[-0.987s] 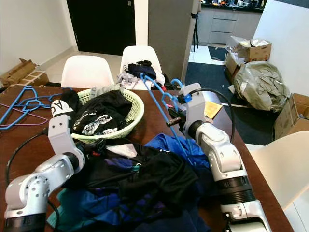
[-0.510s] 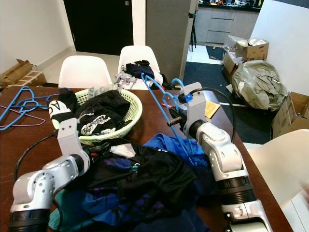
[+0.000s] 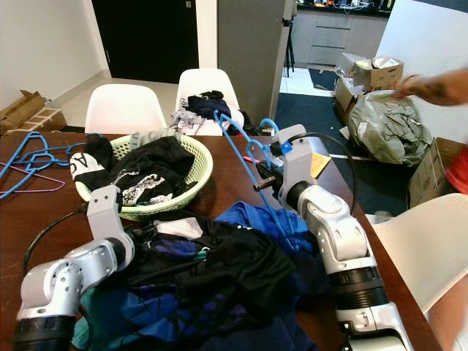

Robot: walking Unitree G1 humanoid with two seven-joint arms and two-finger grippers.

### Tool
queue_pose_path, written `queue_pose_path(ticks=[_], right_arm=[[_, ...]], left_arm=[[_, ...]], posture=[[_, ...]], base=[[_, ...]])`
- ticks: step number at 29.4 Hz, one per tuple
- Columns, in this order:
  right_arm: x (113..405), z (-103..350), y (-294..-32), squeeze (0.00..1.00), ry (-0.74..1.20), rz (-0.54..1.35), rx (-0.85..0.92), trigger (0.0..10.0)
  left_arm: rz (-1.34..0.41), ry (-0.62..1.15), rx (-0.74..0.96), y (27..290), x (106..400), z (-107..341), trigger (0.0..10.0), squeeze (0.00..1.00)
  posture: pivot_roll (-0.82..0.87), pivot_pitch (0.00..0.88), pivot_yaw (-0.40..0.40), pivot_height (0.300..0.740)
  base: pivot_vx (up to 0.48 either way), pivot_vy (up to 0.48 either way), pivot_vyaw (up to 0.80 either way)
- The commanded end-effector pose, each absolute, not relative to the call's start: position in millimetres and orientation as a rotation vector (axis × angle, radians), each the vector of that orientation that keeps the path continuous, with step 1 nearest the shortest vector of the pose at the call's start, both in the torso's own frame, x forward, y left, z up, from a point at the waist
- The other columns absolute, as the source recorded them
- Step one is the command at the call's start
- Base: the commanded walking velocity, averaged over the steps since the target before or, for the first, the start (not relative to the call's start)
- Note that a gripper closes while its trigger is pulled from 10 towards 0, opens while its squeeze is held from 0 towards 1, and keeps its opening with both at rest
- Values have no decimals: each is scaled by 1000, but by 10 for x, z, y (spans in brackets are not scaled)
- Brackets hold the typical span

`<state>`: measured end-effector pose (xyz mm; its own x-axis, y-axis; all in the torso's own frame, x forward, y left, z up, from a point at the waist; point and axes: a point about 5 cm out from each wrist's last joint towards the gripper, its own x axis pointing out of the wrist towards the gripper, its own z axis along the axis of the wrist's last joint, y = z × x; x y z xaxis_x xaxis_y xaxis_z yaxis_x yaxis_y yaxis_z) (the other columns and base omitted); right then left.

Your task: Hang hanger

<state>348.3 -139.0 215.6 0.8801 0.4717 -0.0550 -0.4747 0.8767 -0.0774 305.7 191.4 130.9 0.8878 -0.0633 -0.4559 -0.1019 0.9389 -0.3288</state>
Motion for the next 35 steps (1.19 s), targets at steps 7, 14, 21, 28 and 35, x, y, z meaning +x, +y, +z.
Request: queue_pose_path(ticks=[7, 14, 21, 28, 35], right_arm=[[3449, 2206, -1472, 0, 24, 473, -101, 10000], [3452, 2205, -1464, 0, 24, 475, -103, 10000], [3460, 2202, -1424, 0, 25, 484, -103, 10000], [3457, 2213, -1434, 0, 24, 484, -105, 10000], [3445, 2214, -1480, 0, 28, 478, -109, 10000]], left_arm=[[35, 454, -338, 2004, 3149, 1355, 0, 0], [22, 426, -322, 2011, 3159, 1403, 0, 0], [-26, 418, -272, 1918, 3168, 1414, 10000, 1000], [-39, 457, -280, 1850, 3160, 1321, 10000, 1000], [-36, 448, -288, 1870, 3187, 1319, 10000, 1000]], posture=[[41, 0, -68, 740], [45, 0, -71, 740], [48, 0, -74, 740], [41, 0, -74, 740], [36, 0, -75, 740]], base=[[0, 0, 0], [0, 0, 0], [0, 0, 0], [0, 0, 0], [0, 0, 0]])
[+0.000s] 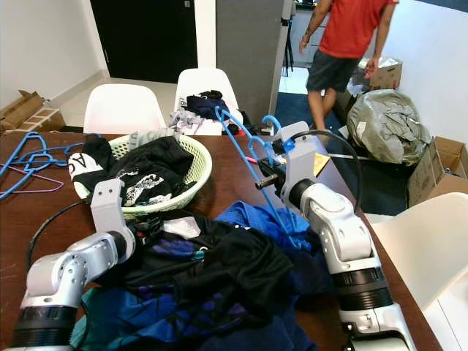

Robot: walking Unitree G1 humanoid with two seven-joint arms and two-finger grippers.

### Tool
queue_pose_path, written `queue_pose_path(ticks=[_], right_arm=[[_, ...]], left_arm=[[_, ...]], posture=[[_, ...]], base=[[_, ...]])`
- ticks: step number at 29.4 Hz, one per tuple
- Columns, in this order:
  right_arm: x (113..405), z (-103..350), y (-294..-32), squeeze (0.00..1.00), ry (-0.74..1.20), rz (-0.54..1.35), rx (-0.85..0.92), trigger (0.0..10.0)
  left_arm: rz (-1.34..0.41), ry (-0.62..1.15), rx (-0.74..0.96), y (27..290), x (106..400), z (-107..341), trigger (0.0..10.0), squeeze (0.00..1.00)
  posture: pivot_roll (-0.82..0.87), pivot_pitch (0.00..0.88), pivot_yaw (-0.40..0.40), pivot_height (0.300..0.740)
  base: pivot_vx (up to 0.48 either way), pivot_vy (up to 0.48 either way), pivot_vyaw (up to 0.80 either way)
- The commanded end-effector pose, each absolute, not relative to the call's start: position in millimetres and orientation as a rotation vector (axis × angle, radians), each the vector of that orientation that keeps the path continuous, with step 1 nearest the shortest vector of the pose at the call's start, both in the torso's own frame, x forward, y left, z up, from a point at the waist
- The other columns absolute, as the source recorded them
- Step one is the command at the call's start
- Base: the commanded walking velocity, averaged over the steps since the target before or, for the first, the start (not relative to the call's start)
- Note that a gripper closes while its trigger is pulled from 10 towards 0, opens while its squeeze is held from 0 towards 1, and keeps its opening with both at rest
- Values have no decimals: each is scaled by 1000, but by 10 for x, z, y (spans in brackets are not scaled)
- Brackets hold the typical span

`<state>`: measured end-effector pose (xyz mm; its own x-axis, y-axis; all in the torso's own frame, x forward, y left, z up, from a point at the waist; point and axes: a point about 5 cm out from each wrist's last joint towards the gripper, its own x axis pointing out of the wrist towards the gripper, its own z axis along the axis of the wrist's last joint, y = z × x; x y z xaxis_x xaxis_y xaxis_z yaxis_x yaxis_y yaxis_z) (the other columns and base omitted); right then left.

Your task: Hang hanger

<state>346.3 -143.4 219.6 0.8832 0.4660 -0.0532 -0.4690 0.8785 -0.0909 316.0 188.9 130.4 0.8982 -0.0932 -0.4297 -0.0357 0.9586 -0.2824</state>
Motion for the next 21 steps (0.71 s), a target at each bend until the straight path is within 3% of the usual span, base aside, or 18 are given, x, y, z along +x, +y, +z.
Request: queue_pose_path(ticks=[1, 5, 6, 7, 8, 15, 16, 19, 20, 21], right_arm=[[3442, 2214, -1486, 0, 29, 477, -109, 10000], [3436, 2214, -1487, 0, 30, 478, -110, 10000], [3435, 2215, -1483, 0, 31, 480, -110, 10000], [3435, 2215, -1483, 0, 31, 480, -110, 10000], [3434, 2216, -1480, 0, 31, 480, -111, 10000], [3427, 2222, -1493, 0, 33, 479, -117, 10000], [3425, 2227, -1500, 0, 34, 478, -120, 10000], [3423, 2235, -1507, 0, 34, 477, -124, 10000], [3421, 2241, -1514, 0, 34, 476, -128, 10000], [3419, 2247, -1518, 0, 33, 476, -130, 10000]], left_arm=[[-35, 444, -287, 1877, 3195, 1323, 10000, 1000], [-28, 433, -277, 1901, 3220, 1333, 10000, 1000], [-31, 426, -274, 1905, 3234, 1338, 10000, 761], [-31, 426, -274, 1905, 3234, 1338, 10000, 761], [-33, 421, -274, 1912, 3252, 1342, 10000, 0], [-38, 409, -291, 1927, 3320, 1345, 10000, 0], [-45, 412, -298, 1914, 3345, 1333, 9216, 0], [-54, 420, -302, 1893, 3360, 1316, 9529, 0], [-62, 430, -304, 1866, 3365, 1289, 8902, 0], [-73, 441, -307, 1840, 3365, 1263, 6157, 0]], posture=[[36, 0, -76, 740], [29, 0, -77, 740], [29, 0, -77, 740], [29, 0, -77, 740], [23, 0, -79, 740], [10, 0, -80, 740], [5, 0, -80, 740], [0, 0, -79, 740], [-2, 0, -80, 740], [-3, 0, -81, 740]], base=[[0, 0, 0], [0, 0, 0], [0, 0, 0], [0, 0, 0], [0, 0, 0], [0, 0, 0], [0, 0, 0], [0, 0, 0], [0, 0, 0], [0, 0, 0]])
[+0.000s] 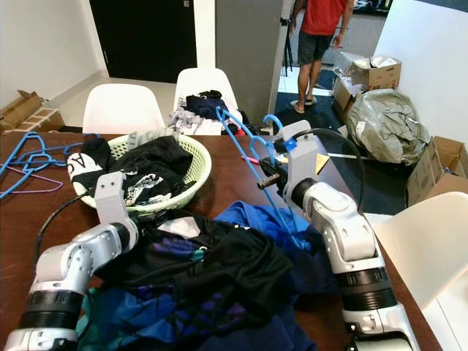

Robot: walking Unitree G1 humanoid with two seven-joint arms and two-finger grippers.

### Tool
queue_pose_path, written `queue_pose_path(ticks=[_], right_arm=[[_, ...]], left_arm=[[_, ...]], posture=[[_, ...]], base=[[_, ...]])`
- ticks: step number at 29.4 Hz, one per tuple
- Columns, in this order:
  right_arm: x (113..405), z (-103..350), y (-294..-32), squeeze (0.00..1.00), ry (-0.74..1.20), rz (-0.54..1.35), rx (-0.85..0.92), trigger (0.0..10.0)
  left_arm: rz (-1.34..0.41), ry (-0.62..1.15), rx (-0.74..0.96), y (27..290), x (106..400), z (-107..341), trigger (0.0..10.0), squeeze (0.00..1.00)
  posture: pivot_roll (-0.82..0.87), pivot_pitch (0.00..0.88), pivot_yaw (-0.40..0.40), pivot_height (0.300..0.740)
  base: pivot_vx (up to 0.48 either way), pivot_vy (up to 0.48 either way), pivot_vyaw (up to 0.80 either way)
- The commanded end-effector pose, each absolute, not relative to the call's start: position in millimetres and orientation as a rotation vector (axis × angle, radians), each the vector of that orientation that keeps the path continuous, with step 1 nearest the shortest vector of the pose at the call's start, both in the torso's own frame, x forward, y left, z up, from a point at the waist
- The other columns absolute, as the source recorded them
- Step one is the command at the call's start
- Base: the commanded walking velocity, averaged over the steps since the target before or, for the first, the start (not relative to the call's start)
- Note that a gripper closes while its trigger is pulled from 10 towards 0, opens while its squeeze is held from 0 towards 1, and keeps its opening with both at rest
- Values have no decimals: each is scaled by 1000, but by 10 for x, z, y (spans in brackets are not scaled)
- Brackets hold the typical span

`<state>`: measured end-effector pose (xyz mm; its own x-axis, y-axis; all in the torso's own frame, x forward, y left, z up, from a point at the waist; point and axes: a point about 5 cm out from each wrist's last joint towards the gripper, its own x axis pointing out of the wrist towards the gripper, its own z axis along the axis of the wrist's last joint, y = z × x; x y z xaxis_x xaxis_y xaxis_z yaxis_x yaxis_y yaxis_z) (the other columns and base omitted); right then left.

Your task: Hang hanger

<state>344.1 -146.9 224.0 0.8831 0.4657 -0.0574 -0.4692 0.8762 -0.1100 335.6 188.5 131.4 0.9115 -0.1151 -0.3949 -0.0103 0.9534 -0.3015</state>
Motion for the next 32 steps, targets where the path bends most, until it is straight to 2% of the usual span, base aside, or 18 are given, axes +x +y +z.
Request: queue_pose_path(ticks=[1, 2, 4, 15, 20, 21, 22, 24, 26, 27, 28, 29, 31, 32], right_arm=[[3419, 2247, -1518, 0, 33, 476, -130, 10000], [3419, 2247, -1518, 0, 33, 476, -130, 10000], [3415, 2257, -1517, 0, 32, 476, -133, 10000], [3417, 2280, -1509, 0, 28, 477, -138, 10000], [3423, 2285, -1509, 0, 22, 475, -134, 10000], [3431, 2295, -1505, 0, 16, 472, -127, 10000], [3431, 2295, -1505, 0, 16, 472, -127, 10000], [3444, 2314, -1513, 0, -3, 456, -78, 10000], [3444, 2314, -1513, 0, -3, 456, -78, 10000], [3451, 2331, -1522, 0, -20, 449, -33, 10000], [3451, 2331, -1522, 0, -20, 449, -33, 10000], [3457, 2350, -1529, 0, -37, 445, 13, 10000], [3457, 2350, -1529, 0, -37, 445, 13, 10000], [3465, 2372, -1533, 0, -57, 439, 67, 10000]], left_arm=[[-73, 441, -307, 1840, 3365, 1263, 6157, 0], [-73, 441, -307, 1840, 3365, 1263, 6157, 0], [-88, 458, -319, 1806, 3359, 1214, 0, 0], [-125, 501, -336, 1738, 3337, 1140, 0, 0], [-136, 446, -340, 1732, 3364, 1265, 0, 0], [-204, 348, -354, 1667, 3400, 1498, 0, 0], [-204, 348, -354, 1667, 3400, 1498, 0, 0], [-493, 81, -309, 1383, 3315, 2178, 0, 0], [-493, 81, -309, 1383, 3315, 2178, 0, 0], [-663, -32, -266, 1220, 3175, 2473, 0, 0], [-663, -32, -266, 1220, 3175, 2473, 0, 0], [-786, -108, -226, 1104, 3045, 2660, 0, 0], [-786, -108, -226, 1104, 3045, 2660, 0, 0], [-862, -173, -202, 1021, 2953, 2805, 0, 0]], posture=[[-3, 0, -81, 740], [-3, 0, -81, 740], [-6, 0, -81, 740], [-6, 0, -84, 740], [1, 0, -78, 740], [4, 0, -78, 740], [4, 0, -78, 740], [15, 0, -77, 740], [15, 0, -77, 740], [19, 0, -72, 740], [19, 0, -72, 740], [25, 0, -69, 740], [25, 0, -69, 740], [38, 0, -67, 740]], base=[[0, 0, 0], [0, 0, 0], [0, 0, 0], [0, 0, 0], [0, 0, 0], [0, 0, 0], [0, 0, 0], [0, 0, 0], [0, 0, 0], [0, 0, 0], [0, 0, 0], [0, 0, 0], [0, 0, 0], [0, 0, 0]])
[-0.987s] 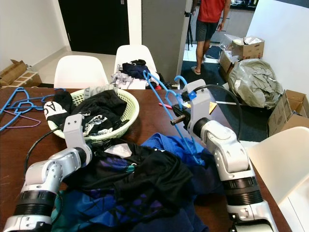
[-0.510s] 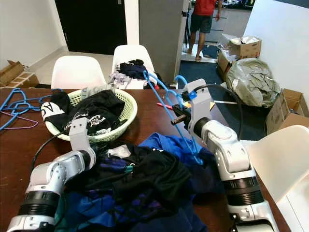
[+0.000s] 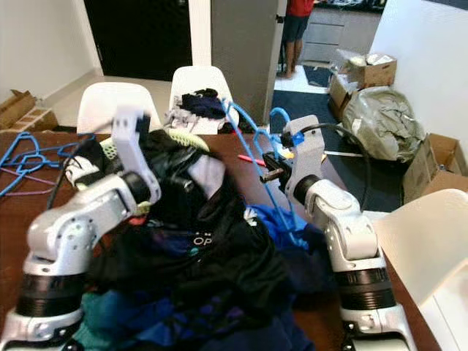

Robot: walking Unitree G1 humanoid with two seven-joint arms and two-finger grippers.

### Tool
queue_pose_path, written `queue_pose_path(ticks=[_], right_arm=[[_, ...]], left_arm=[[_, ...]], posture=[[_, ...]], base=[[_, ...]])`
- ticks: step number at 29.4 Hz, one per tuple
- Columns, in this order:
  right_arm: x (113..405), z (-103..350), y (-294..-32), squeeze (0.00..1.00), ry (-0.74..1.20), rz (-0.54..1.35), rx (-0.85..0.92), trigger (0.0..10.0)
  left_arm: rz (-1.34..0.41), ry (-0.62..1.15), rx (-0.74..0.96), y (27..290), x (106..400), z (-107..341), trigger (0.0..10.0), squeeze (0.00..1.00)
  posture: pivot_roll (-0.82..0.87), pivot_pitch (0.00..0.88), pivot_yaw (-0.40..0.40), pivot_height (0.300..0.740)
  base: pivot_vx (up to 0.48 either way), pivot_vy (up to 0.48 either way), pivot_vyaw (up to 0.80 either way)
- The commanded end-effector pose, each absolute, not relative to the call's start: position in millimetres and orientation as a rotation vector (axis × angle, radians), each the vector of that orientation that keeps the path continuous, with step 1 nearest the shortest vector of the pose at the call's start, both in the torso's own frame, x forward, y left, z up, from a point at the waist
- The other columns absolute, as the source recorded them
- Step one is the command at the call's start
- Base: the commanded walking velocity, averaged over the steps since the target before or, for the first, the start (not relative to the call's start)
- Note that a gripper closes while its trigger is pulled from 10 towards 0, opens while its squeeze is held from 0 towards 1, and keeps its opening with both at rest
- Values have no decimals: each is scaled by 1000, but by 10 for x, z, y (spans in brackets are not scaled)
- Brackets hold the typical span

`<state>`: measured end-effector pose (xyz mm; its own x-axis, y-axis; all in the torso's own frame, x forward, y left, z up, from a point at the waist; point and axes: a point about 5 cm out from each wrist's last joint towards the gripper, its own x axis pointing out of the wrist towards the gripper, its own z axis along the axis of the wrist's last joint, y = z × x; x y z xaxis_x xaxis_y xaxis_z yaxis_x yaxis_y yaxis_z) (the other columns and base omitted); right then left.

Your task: Hang hanger

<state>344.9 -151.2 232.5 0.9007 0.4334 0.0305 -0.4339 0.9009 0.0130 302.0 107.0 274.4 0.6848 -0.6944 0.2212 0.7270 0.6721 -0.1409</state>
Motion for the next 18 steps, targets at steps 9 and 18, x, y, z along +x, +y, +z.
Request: queue_pose_path(ticks=[9, 18], right_arm=[[3472, 2406, -1466, 0, -103, 452, 175, 10000], [3532, 2484, -1535, 0, -155, 391, 224, 10000]], left_arm=[[-971, -230, -141, 833, 2832, 2923, 5725, 0], [-994, -228, -84, 805, 2814, 2998, 10000, 0]], posture=[[50, 0, -62, 740], [72, 0, -47, 740]], base=[[0, 0, 0], [-281, 0, 0]])
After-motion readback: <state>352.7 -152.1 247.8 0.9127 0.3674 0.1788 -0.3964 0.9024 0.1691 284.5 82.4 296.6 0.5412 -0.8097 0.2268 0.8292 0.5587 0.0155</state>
